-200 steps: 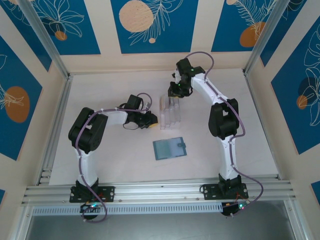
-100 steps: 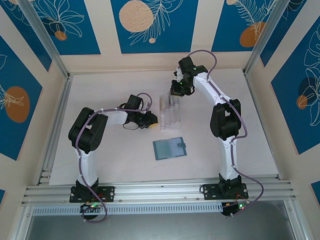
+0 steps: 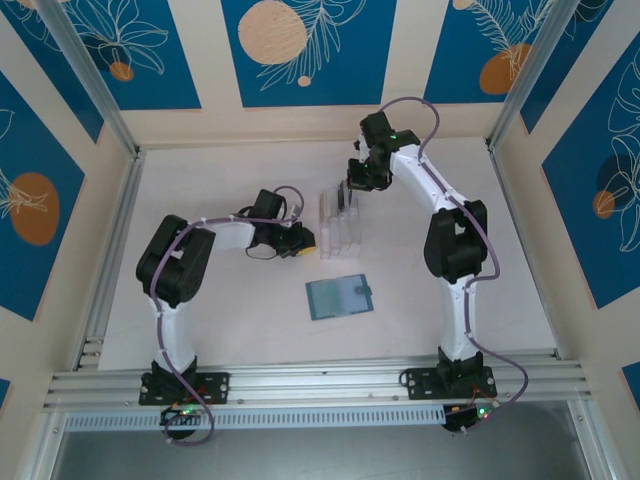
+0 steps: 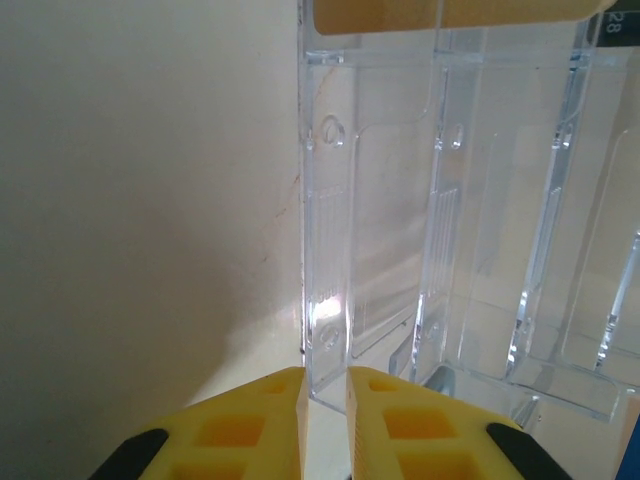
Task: Put the credit cards into the card holder
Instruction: Pick up the credit card from the storage box, then insert the credit card into the card slot.
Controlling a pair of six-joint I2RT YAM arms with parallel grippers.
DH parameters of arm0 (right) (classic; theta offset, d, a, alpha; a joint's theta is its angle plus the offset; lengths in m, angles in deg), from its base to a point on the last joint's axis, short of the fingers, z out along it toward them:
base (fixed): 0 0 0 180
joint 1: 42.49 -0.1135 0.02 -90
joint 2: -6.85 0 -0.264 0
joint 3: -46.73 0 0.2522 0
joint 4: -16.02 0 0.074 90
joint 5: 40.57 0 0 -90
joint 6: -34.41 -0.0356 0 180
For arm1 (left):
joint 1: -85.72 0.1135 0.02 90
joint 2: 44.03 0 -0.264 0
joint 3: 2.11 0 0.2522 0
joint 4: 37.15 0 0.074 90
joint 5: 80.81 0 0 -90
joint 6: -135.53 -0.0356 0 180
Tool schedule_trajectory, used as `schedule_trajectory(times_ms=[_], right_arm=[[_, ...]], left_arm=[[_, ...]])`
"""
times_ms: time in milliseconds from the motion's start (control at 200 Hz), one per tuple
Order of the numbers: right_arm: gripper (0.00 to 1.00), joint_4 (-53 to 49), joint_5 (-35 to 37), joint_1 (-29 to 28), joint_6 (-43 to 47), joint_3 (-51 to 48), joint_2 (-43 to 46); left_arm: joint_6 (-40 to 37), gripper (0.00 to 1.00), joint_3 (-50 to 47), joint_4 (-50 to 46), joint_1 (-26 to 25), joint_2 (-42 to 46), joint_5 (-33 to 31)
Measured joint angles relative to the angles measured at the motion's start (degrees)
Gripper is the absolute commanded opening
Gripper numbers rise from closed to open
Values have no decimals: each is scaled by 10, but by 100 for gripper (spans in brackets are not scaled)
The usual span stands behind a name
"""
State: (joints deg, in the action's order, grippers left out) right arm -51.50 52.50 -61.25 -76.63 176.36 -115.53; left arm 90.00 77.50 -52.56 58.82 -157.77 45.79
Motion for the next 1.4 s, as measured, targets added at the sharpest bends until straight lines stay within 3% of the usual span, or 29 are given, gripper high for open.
schedule_trajectory(times_ms=[280,480,685,825,1065,1400], right_arm=[[0,6,50,0,0,-22,76],[0,45,55,-4,0,-142,189],[0,123,-50,-10,-1,-348,356],[0,173,-135,-13,-9,-488,425],[0,240,-231,-30,-26,-647,436],[0,326,-286,-49,-51,-706,414]], left_arm=[[-22,18,-30,-32,0,83,-9],[-47,19,-63,-68,-17,139,-18],[-73,20,-79,-117,-102,147,-49],[-75,20,-85,-139,-142,147,-69],[-75,19,-103,-149,-150,147,-102],[-75,19,-133,-149,-150,142,-116]])
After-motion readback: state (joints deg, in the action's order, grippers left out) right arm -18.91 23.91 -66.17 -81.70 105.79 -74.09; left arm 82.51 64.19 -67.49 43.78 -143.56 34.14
